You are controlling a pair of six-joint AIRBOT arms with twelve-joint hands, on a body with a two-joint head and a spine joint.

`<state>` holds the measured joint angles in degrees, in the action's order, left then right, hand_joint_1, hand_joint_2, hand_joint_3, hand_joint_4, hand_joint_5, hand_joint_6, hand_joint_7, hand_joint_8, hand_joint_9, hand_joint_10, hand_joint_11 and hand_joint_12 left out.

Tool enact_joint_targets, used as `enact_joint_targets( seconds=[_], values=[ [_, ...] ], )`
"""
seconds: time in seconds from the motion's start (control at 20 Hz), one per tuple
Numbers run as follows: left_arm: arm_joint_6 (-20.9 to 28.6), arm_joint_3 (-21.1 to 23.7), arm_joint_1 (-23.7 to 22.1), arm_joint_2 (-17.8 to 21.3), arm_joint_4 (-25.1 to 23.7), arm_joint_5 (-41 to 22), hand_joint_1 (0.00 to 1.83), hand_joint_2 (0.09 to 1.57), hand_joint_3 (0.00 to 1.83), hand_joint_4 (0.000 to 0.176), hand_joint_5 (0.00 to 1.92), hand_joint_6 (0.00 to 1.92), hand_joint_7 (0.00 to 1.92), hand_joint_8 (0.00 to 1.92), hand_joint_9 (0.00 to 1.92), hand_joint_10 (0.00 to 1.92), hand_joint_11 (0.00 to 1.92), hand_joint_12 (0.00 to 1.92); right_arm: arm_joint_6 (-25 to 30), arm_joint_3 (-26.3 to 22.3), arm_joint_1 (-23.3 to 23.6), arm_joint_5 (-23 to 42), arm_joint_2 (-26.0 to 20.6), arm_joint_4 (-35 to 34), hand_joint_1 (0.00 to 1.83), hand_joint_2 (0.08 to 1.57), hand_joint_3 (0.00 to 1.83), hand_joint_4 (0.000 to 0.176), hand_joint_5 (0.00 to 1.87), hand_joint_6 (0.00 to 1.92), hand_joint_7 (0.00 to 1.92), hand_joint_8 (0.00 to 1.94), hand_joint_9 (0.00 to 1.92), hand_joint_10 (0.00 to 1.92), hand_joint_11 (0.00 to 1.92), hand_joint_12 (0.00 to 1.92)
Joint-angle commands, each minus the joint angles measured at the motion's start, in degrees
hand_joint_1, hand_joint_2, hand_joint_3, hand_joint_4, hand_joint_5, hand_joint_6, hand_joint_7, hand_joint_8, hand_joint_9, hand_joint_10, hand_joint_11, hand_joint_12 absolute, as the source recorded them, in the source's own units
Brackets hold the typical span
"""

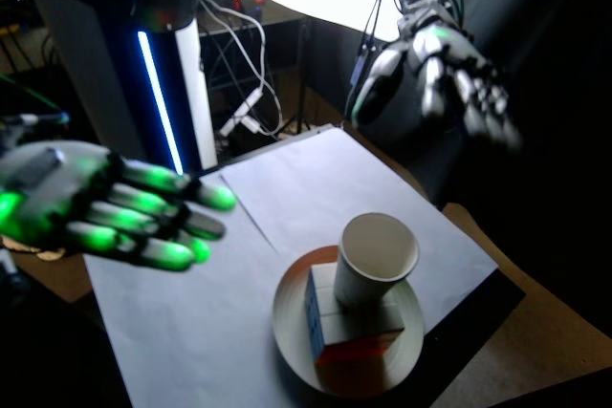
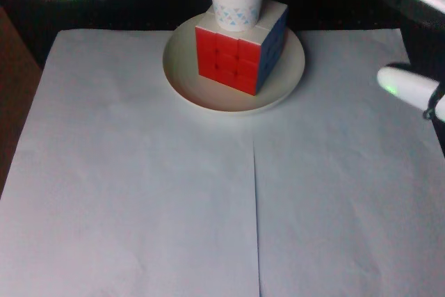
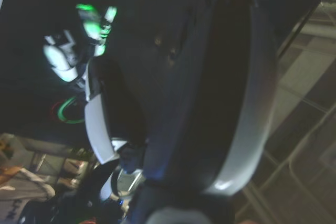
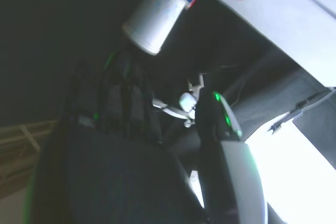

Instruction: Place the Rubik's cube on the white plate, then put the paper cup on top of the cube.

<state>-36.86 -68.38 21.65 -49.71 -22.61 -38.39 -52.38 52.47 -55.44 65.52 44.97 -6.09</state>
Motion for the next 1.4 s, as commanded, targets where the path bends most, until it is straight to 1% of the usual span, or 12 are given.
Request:
enact_joint_targets(
  seconds=[0.0, 0.1, 0.3, 0.5, 0.7, 0.95, 1.05, 1.1, 1.2, 1.25, 1.3, 1.35],
  values=[
    [-1.01, 0.61, 0.34, 0.61, 2.64, -8.09, 0.54, 1.22, 0.02, 0.148, 0.0, 0.0, 0.0, 0.0, 0.0, 0.0, 0.0, 0.0, -0.75, -0.4, 0.38, 9.17, -0.66, -1.11, 0.3, 1.38, 0.0, 0.048, 0.0, 0.0, 0.03, 0.0, 0.08, 0.01, 0.0, 0.34],
    [-2.66, 1.84, 1.85, 1.76, 3.77, -9.32, 0.58, 1.25, 0.02, 0.169, 0.0, 0.0, 0.0, 0.0, 0.0, 0.0, 0.02, 0.01, -1.95, -0.98, 0.38, 10.83, -1.47, -2.36, 0.22, 1.39, 0.01, 0.072, 0.0, 0.0, 0.0, 0.0, 0.0, 0.0, 0.0, 0.0],
    [-6.98, 4.52, 6.68, 4.33, 9.02, -14.85, 0.45, 1.31, 0.0, 0.15, 0.0, 0.0, 0.0, 0.0, 0.0, 0.0, 0.0, 0.2, -3.7, -1.88, 0.38, 13.27, -3.06, -3.8, 0.1, 1.35, 0.0, 0.021, 0.0, 0.0, 0.0, 0.0, 0.0, 0.0, 0.0, 0.0],
    [-8.95, 6.59, 11.54, 6.63, 12.9, -21.03, 0.63, 1.22, 0.0, 0.176, 0.0, 0.0, 0.0, 0.0, 0.0, 0.0, 0.0, 0.0, -4.35, -2.45, 0.37, 14.55, -4.04, -4.56, 0.13, 1.35, 0.0, 0.059, 0.0, 0.0, 0.0, 0.0, 0.0, 0.0, 0.0, 0.0],
    [-10.26, 7.79, 14.4, 7.66, 15.24, -25.29, 0.59, 1.26, 0.01, 0.145, 0.0, 0.0, 0.0, 0.0, 0.0, 0.0, 0.0, 0.0, -4.5, -3.26, 0.37, 14.91, -5.08, -4.6, 0.15, 1.31, 0.0, 0.052, 0.0, 0.0, 0.0, 0.0, 0.0, 0.0, 0.0, 0.0],
    [-11.71, 8.93, 16.1, 9.29, 16.82, -31.03, 0.55, 1.2, 0.0, 0.168, 0.0, 0.0, 0.0, 0.0, 0.0, 0.0, 0.0, 0.0, -4.61, -5.46, 0.01, 20.5, -7.77, -5.08, 0.19, 1.36, 0.01, 0.054, 0.0, 0.0, 0.0, 0.0, 0.0, 0.0, 0.0, 0.0],
    [-12.67, 10.08, 17.87, 9.54, 19.19, -34.84, 0.61, 1.21, 0.0, 0.162, 0.0, 0.0, 0.0, 0.0, 0.0, 0.0, 0.0, 0.0, -5.53, -6.12, -0.08, 24.04, -8.35, -5.07, 0.32, 1.26, 0.0, 0.089, 0.0, 0.0, 0.0, 0.0, 0.0, 0.0, 0.0, 0.0],
    [-12.67, 11.12, 20.92, 10.31, 21.96, -39.86, 0.62, 1.16, 0.0, 0.176, 0.0, 0.0, 0.0, 0.0, 0.0, 0.0, 0.0, 0.0, -5.63, -6.45, -0.09, 26.58, -8.82, -4.95, 0.24, 1.24, 0.0, 0.151, 0.0, 0.0, 0.0, 0.0, 0.0, 0.0, 0.0, 0.0],
    [-12.68, 11.99, 25.07, 10.78, 25.3, -46.89, 0.44, 1.12, 0.0, 0.17, 0.0, 0.0, 0.0, 0.0, 0.0, 0.0, 0.0, 0.0, -5.63, -6.52, -0.09, 29.0, -9.1, -4.62, 0.01, 1.36, 0.02, 0.144, 0.0, 0.0, 0.0, 0.0, 0.0, 0.0, 0.0, 0.0],
    [-12.84, 12.13, 27.22, 10.78, 26.83, -50.76, 0.42, 1.17, 0.0, 0.151, 0.0, 0.0, 0.0, 0.0, 0.0, 0.0, 0.0, 0.0, -5.63, -6.48, -0.09, 29.87, -9.2, -4.55, 0.29, 1.33, 0.0, 0.175, 0.0, 1.08, 0.0, 0.0, 0.0, 0.0, 0.0, 0.0],
    [-13.27, 12.45, 29.23, 10.82, 28.13, -54.6, 0.42, 1.17, 0.0, 0.152, 0.0, 0.0, 0.0, 0.0, 0.0, 0.0, 0.0, 0.0, -5.63, -6.32, -0.09, 30.44, -9.28, -4.54, 0.31, 1.28, 0.0, 0.176, 0.0, 0.79, 0.0, 0.0, 0.0, 0.0, 0.0, 0.0],
    [-13.28, 12.79, 30.06, 11.23, 28.55, -57.42, 0.44, 1.19, 0.0, 0.147, 0.0, 0.42, 0.0, 0.0, 0.0, 0.0, 0.0, 0.0, -5.61, -6.36, -0.09, 32.16, -9.47, -4.39, 0.22, 1.22, 0.0, 0.132, 0.0, 0.33, 0.11, 0.03, 0.03, 0.01, 0.0, 0.0]
  ],
)
